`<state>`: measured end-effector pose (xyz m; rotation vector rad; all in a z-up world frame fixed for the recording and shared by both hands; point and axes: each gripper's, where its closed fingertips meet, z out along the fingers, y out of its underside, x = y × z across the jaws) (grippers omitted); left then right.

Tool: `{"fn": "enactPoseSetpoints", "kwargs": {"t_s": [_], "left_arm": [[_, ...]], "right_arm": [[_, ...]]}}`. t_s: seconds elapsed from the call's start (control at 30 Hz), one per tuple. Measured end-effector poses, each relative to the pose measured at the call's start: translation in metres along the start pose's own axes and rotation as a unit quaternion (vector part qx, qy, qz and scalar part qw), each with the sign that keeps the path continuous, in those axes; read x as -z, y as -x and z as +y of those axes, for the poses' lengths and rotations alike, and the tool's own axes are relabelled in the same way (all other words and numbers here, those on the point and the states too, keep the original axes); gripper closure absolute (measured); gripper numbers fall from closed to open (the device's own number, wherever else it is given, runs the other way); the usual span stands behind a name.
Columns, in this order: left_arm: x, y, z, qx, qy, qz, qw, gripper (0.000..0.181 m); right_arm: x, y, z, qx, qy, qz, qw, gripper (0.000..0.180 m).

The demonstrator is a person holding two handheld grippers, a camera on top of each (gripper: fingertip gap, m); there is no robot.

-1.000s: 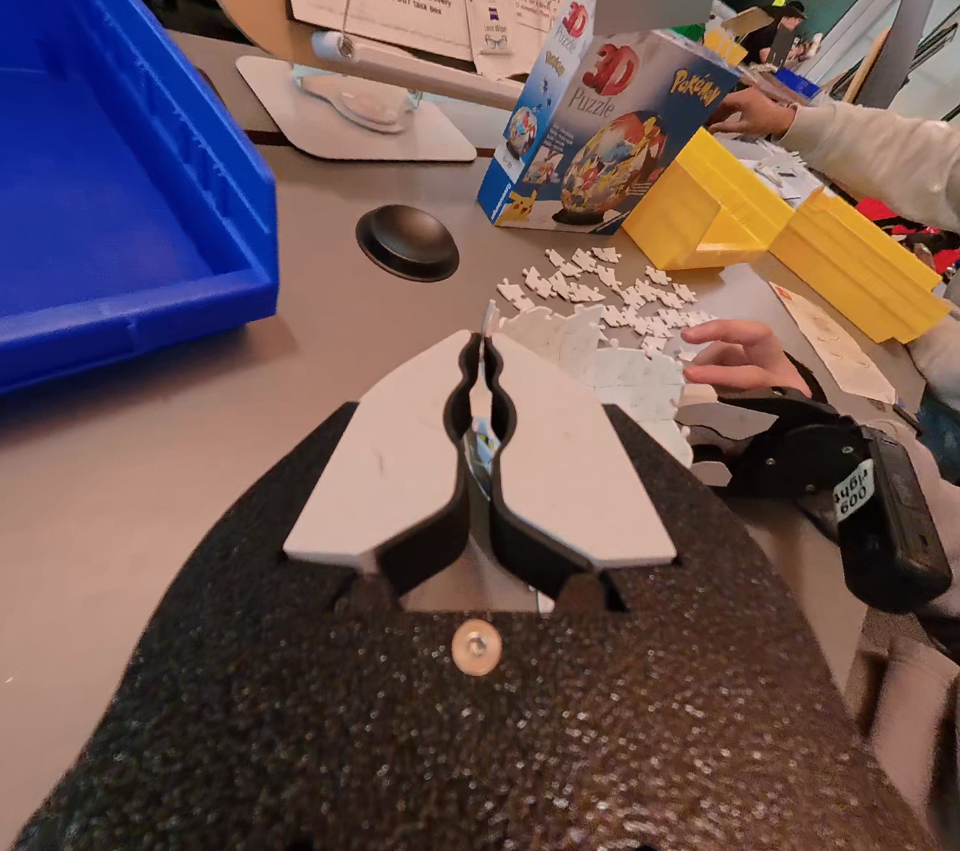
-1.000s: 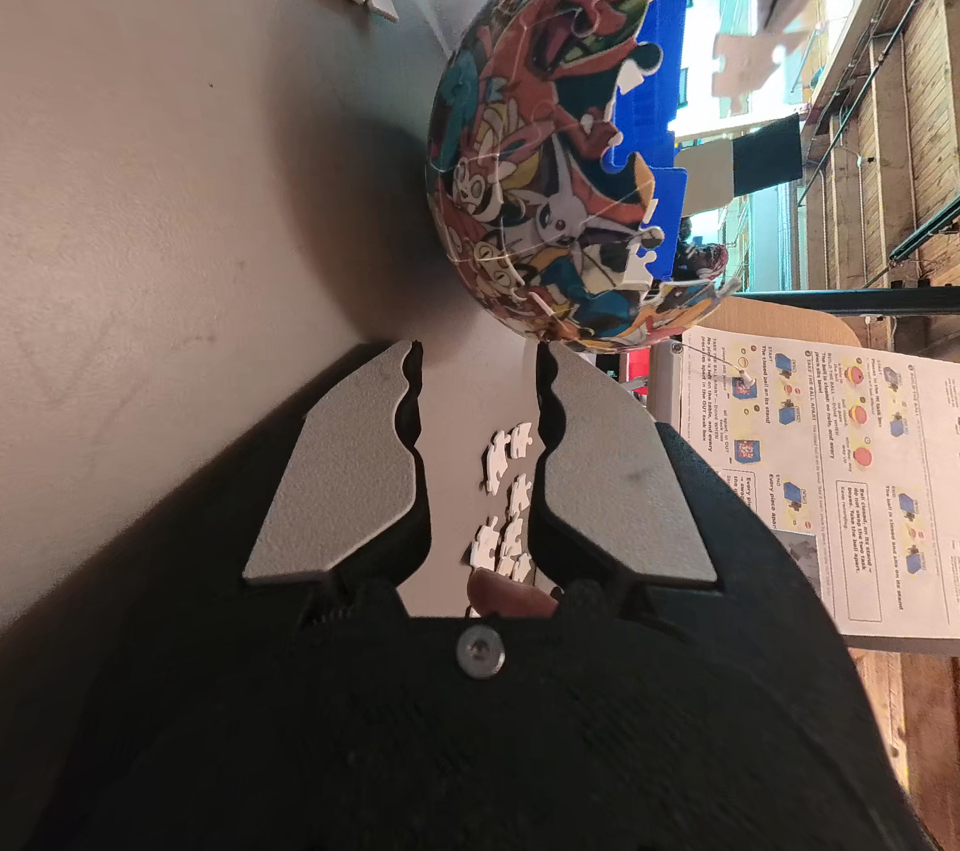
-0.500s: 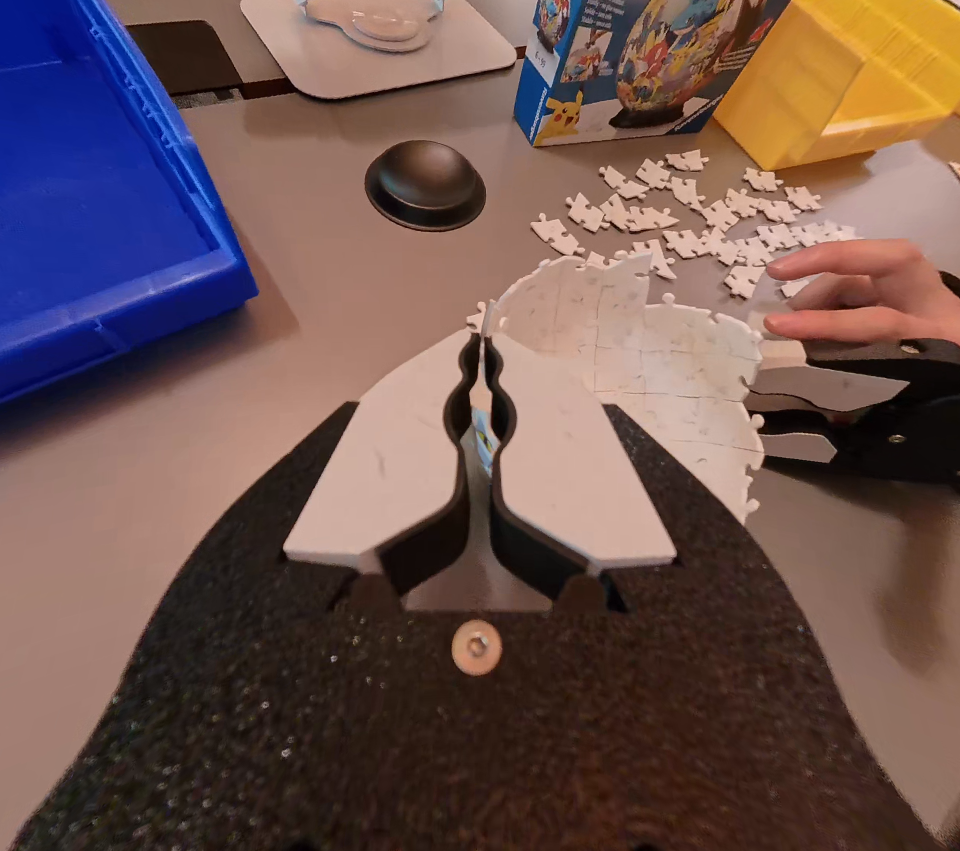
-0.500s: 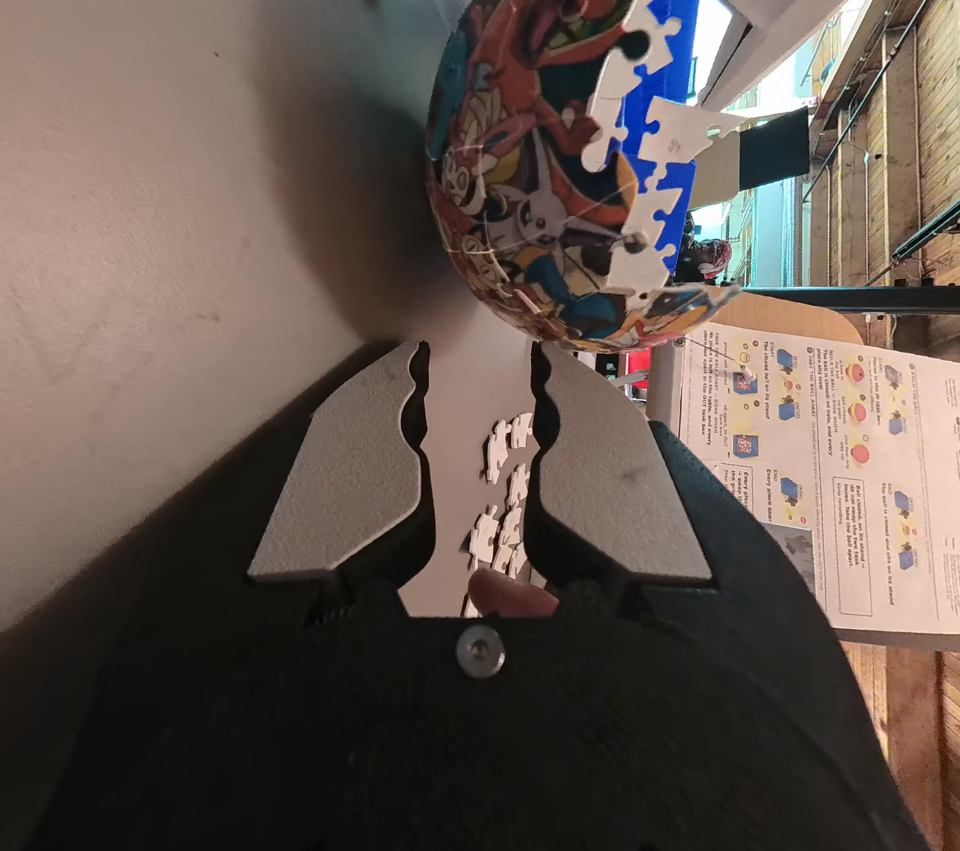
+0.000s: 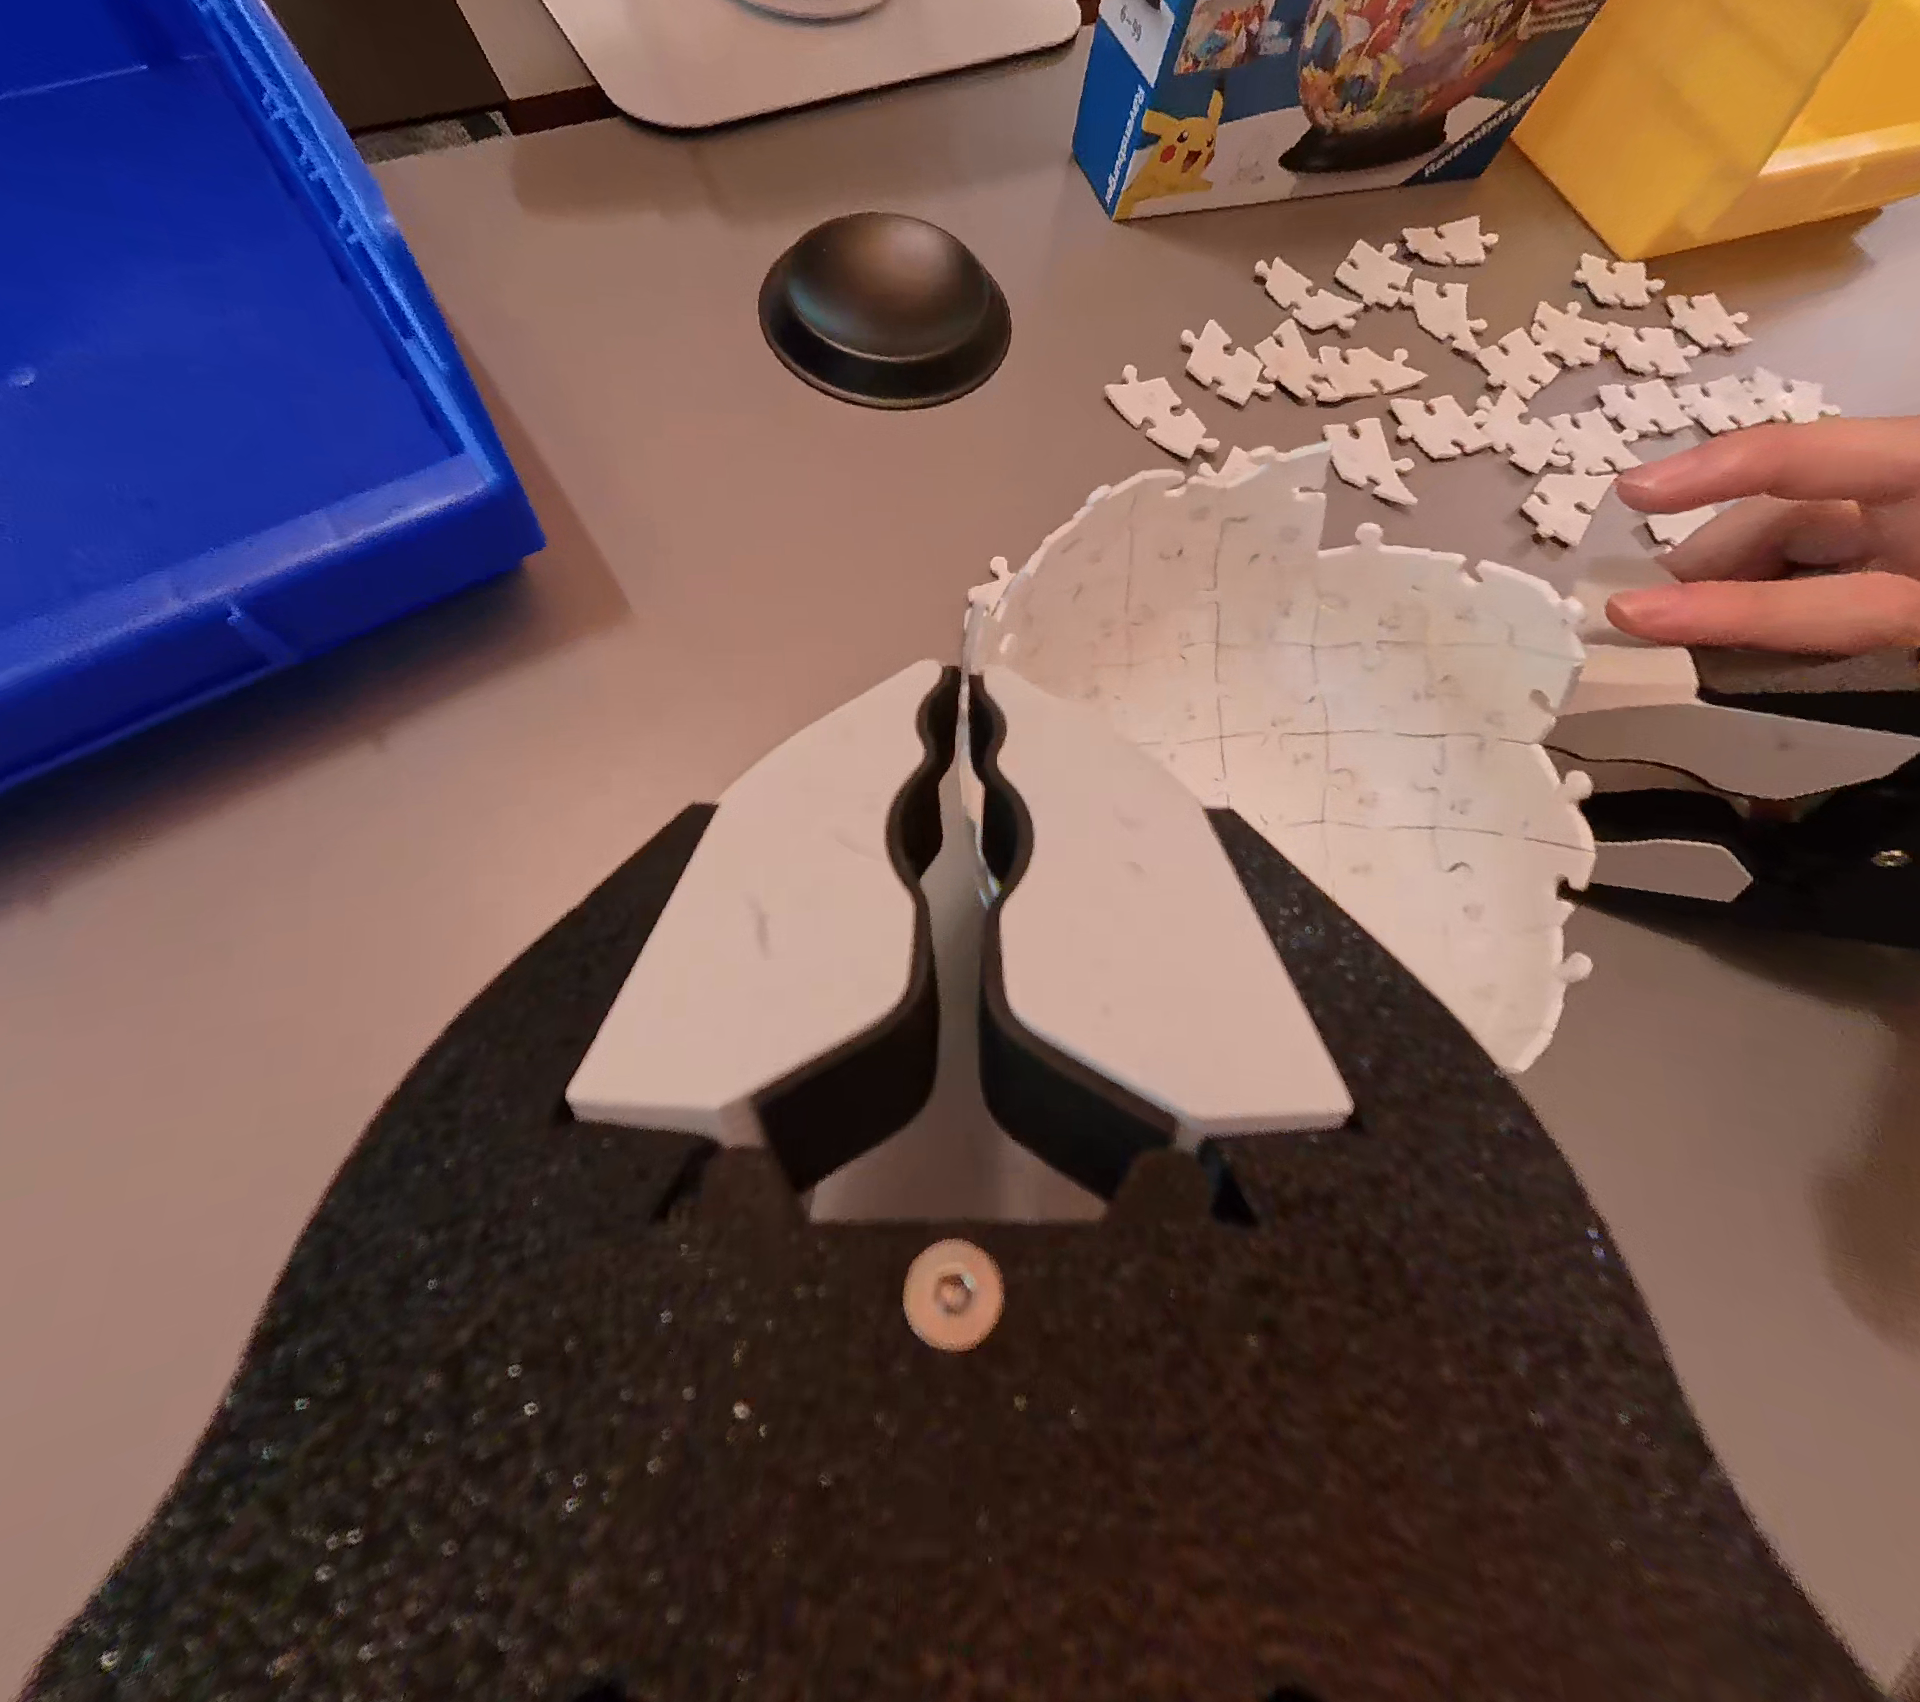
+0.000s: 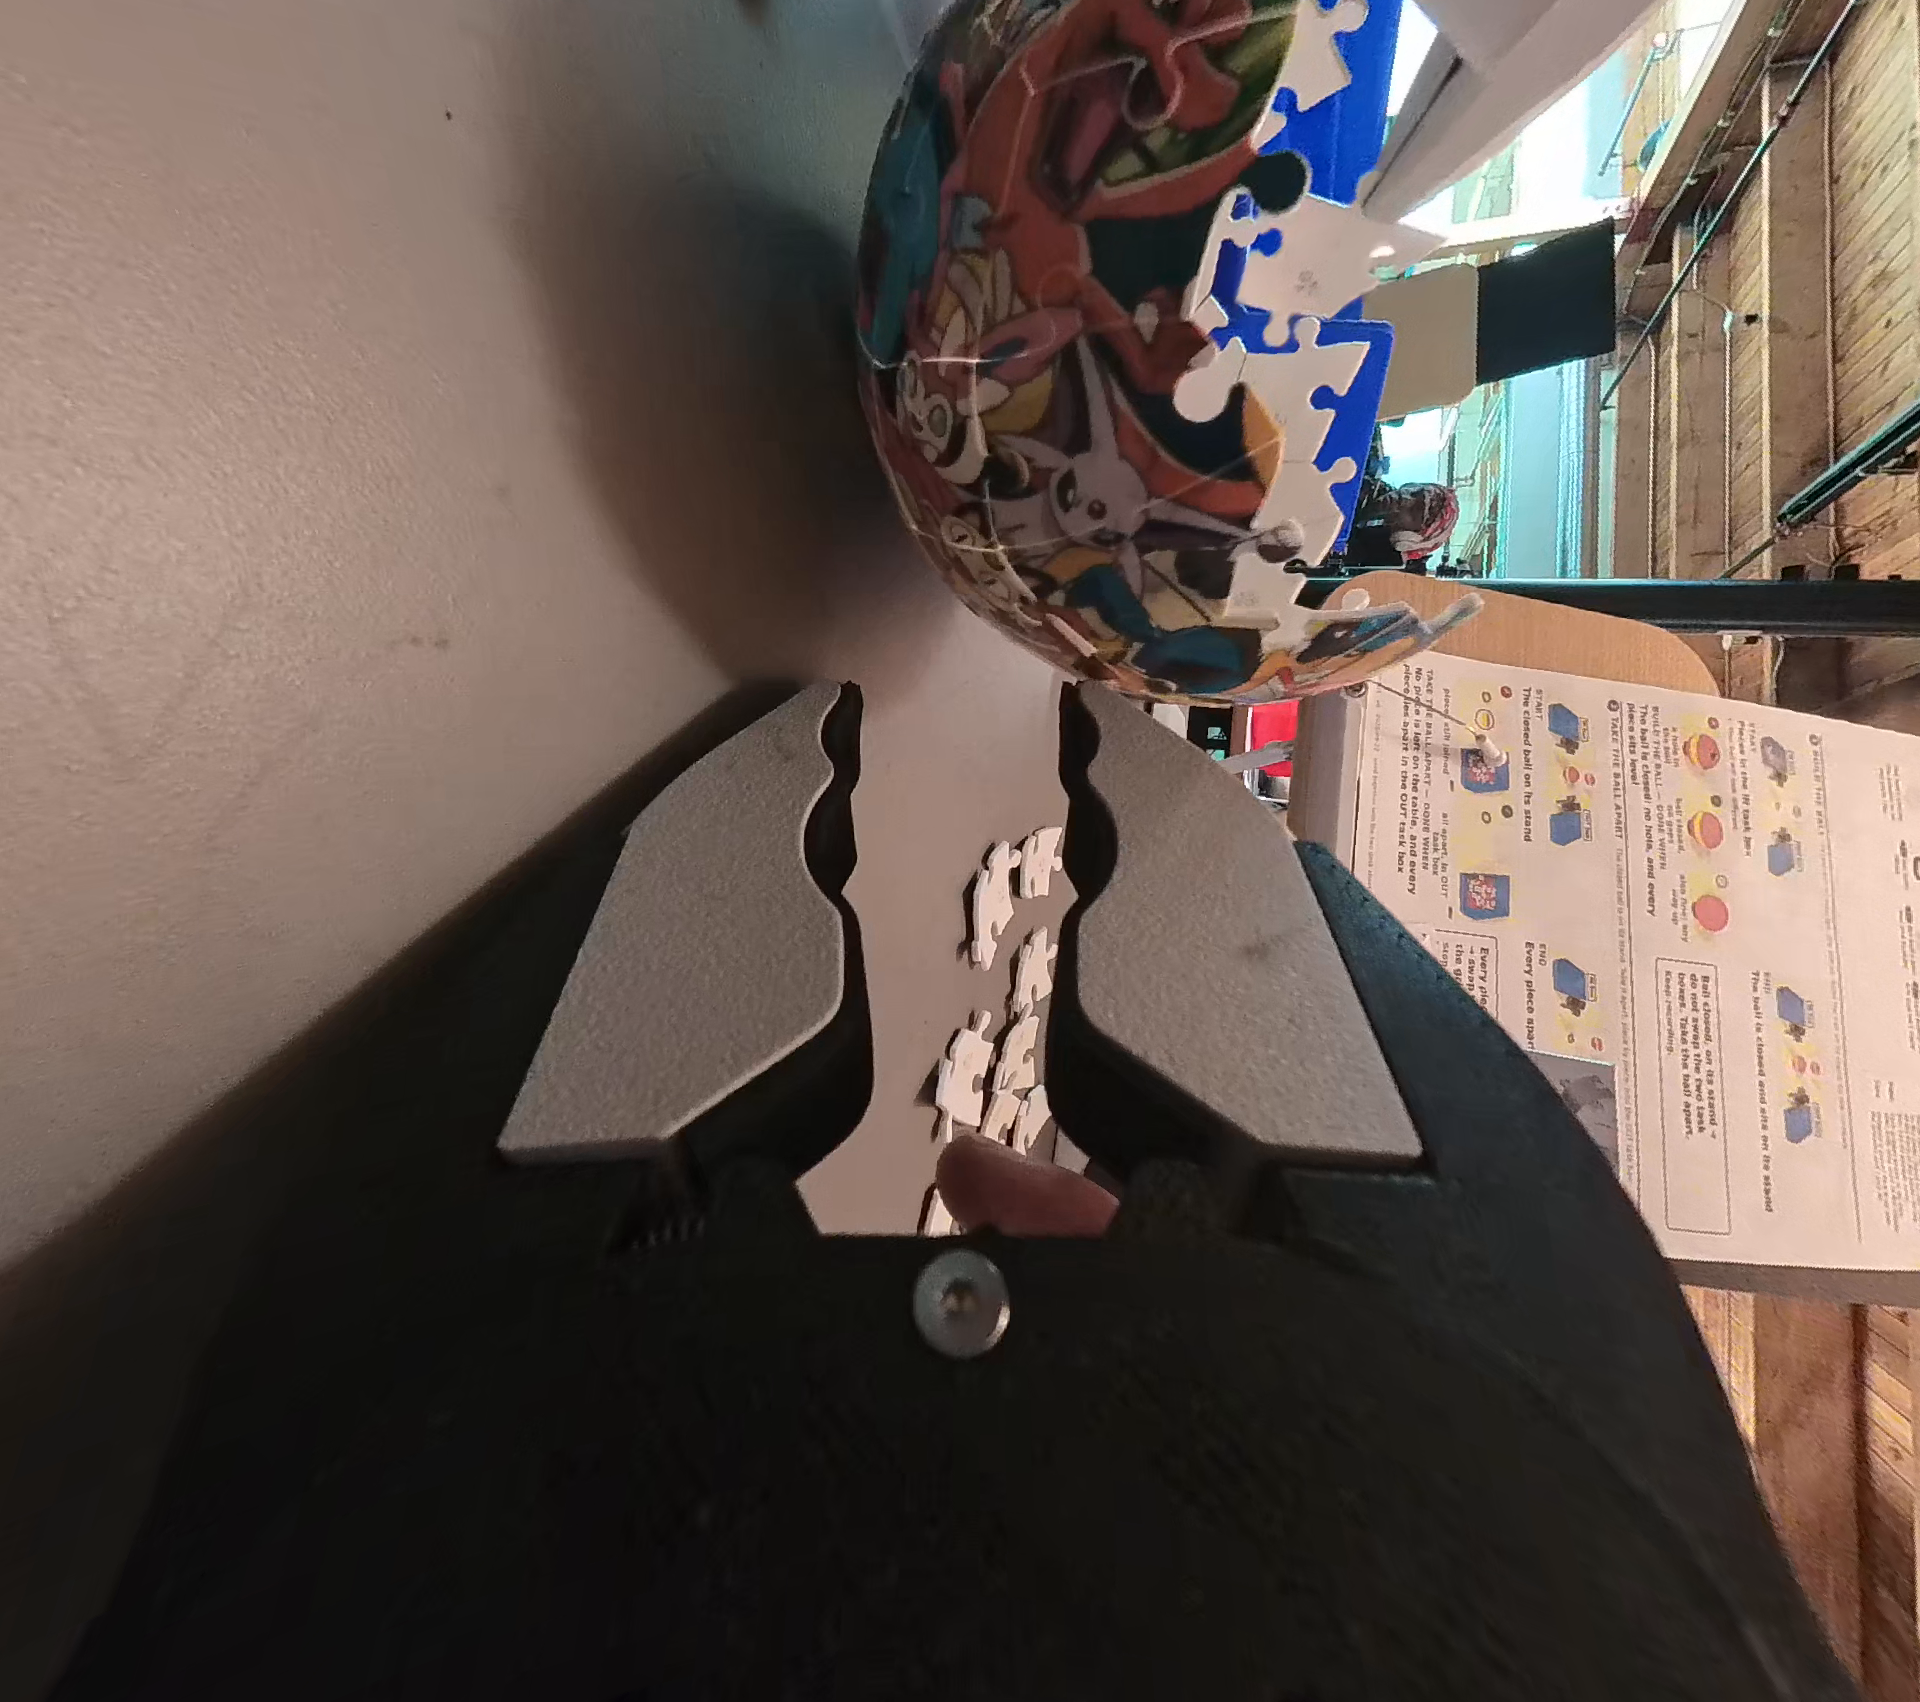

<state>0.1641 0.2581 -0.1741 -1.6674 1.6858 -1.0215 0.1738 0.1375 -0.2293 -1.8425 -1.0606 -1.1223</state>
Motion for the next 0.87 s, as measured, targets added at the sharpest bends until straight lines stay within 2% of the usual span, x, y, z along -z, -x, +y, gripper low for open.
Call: {"fn": "enactPoseSetpoints", "kwargs": {"t_s": [0.33, 0.53, 0.87], "left_arm": [[-0.003, 0.005, 0.001, -0.058, 0.078, 0.003, 0.995, 0.180], [-0.007, 0.007, 0.005, -0.129, 0.159, -0.008, 0.979, 0.180], [-0.011, 0.002, 0.002, -0.206, 0.226, 0.007, 0.952, 0.180]], "right_arm": [[0.000, 0.000, 0.001, 0.003, 0.000, -0.002, 1.000, 0.145], [0.001, 0.000, 0.001, 0.005, 0.000, -0.002, 1.000, 0.146], [0.001, 0.001, 0.001, 0.006, -0.002, -0.004, 1.000, 0.148]]}}
